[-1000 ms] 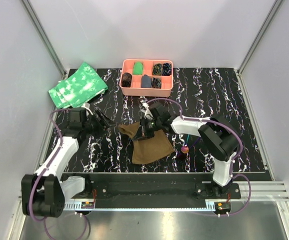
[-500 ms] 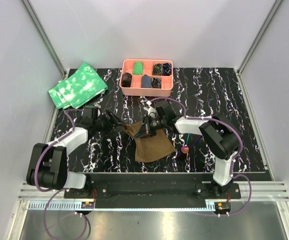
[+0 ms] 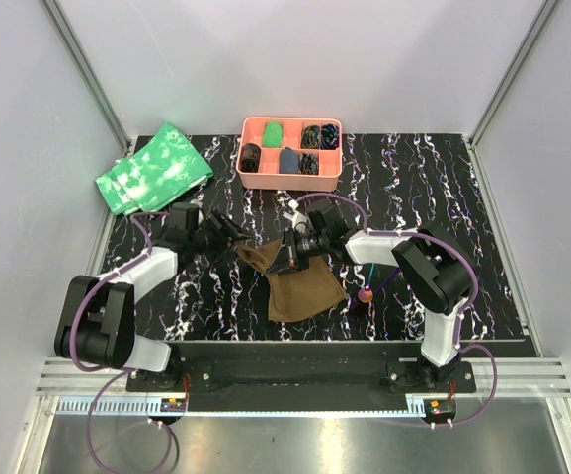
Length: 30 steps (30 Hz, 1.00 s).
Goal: Fold the napkin into a case and place the utensils inside
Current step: Pick up the lower triangle-folded napkin from the center of the board.
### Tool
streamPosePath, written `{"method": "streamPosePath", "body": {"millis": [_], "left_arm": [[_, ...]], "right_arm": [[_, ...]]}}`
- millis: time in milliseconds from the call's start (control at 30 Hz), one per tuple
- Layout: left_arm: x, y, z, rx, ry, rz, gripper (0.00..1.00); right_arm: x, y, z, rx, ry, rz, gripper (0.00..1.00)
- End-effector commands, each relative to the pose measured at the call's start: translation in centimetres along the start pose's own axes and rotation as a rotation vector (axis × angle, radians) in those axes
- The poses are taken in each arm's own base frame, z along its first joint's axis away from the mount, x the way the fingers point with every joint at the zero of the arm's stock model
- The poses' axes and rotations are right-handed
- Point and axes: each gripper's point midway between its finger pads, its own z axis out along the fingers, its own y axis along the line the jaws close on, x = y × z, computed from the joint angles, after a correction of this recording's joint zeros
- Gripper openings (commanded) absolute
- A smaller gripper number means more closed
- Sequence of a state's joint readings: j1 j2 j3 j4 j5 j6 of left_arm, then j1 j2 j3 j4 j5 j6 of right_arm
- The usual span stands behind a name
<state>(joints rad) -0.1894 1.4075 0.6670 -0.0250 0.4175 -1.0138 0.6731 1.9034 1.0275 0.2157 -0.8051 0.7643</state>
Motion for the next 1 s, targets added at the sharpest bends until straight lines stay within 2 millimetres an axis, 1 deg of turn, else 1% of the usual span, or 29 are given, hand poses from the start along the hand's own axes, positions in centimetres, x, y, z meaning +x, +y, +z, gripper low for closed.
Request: {"method": "streamPosePath", "body": {"millis": [0, 133, 267, 300, 367, 400, 467, 500, 533, 567, 600, 633, 667, 700, 733, 767, 800, 833, 867, 900, 967], "left_arm": [[-1.2, -2.3, 0.2, 0.054, -0.035, 0.006, 0.74], [-0.2, -2.2, 1.2, 0.042, 0.007, 0.011, 0.68], [-0.1, -2.6, 1.3, 0.048, 0.006, 0.032, 0.49], [-0.2, -2.7, 1.3, 0.050, 0.004, 0.037, 0.38], [-0.3, -2.7, 1.3, 0.045, 0.003, 0.060, 0.29], [-0.3, -2.6, 1.2, 0.039, -0.001, 0.070, 0.22], [-0.1, -1.9, 1.3, 0.011, 0.005, 0.079, 0.14], [0.0, -1.6, 1.3, 0.004, 0.007, 0.081, 0.05], [0.1, -1.4, 1.3, 0.000, 0.008, 0.084, 0.02], [0.2, -1.1, 1.4, -0.007, 0.011, 0.093, 0.01], [0.3, -0.7, 1.4, -0.019, 0.017, 0.095, 0.01], [0.3, -0.4, 1.4, -0.028, 0.015, 0.099, 0.01], [0.4, 0.0, 1.4, -0.039, 0.014, 0.108, 0.00], [0.4, 0.3, 1.3, -0.045, 0.011, 0.112, 0.00], [0.4, 0.6, 1.4, -0.051, 0.011, 0.123, 0.00], [0.3, 0.7, 1.3, -0.055, 0.007, 0.129, 0.00], [0.3, 1.0, 1.3, -0.064, 0.004, 0.136, 0.00], [0.2, 1.1, 1.3, -0.068, 0.002, 0.158, 0.00], [0.2, 1.4, 1.4, -0.075, 0.004, 0.166, 0.00], [0.1, 1.8, 1.4, -0.089, 0.003, 0.171, 0.00], [0.0, 2.4, 1.5, -0.105, 0.009, 0.183, 0.00]], "right_arm": [[-0.4, 0.3, -0.1, -0.025, -0.001, -0.049, 0.00], [-0.4, 0.0, 0.1, -0.015, 0.007, -0.059, 0.00], [-0.4, -0.4, -0.1, 0.022, 0.016, -0.078, 0.00], [-0.4, -0.4, -0.2, 0.027, 0.018, -0.092, 0.00], [-0.4, -0.8, -0.3, 0.061, 0.018, -0.094, 0.01], [-0.3, -1.1, -0.4, 0.086, 0.019, -0.101, 0.01], [-0.3, -0.9, -0.3, 0.100, 0.018, -0.112, 0.07], [0.1, -1.4, -0.3, 0.134, 0.028, -0.097, 0.10], [0.3, -0.8, 0.2, 0.145, 0.039, -0.110, 0.19], [0.7, -0.9, 0.5, 0.168, 0.051, -0.112, 0.23], [1.1, -1.9, 0.5, 0.247, 0.057, -0.111, 0.30], [0.9, -1.3, 0.9, 0.276, 0.055, -0.145, 0.37], [2.0, -0.9, 1.7, 0.311, 0.079, -0.178, 0.49], [1.9, -1.1, 1.6, 0.393, 0.069, -0.202, 0.55], [2.2, -1.0, 1.8, 0.427, 0.069, -0.218, 0.59], [3.3, -0.5, 2.3, 0.458, 0.084, -0.247, 0.66], [3.1, -0.9, 1.9, 0.540, 0.061, -0.262, 0.70], [3.5, -0.9, 1.9, 0.571, 0.061, -0.280, 0.73], [4.5, -0.3, 2.2, 0.590, 0.074, -0.311, 0.75], [4.5, -0.9, 1.6, 0.661, 0.063, -0.328, 0.76], [5.4, -0.8, 1.4, 0.710, 0.066, -0.362, 0.76]]}}
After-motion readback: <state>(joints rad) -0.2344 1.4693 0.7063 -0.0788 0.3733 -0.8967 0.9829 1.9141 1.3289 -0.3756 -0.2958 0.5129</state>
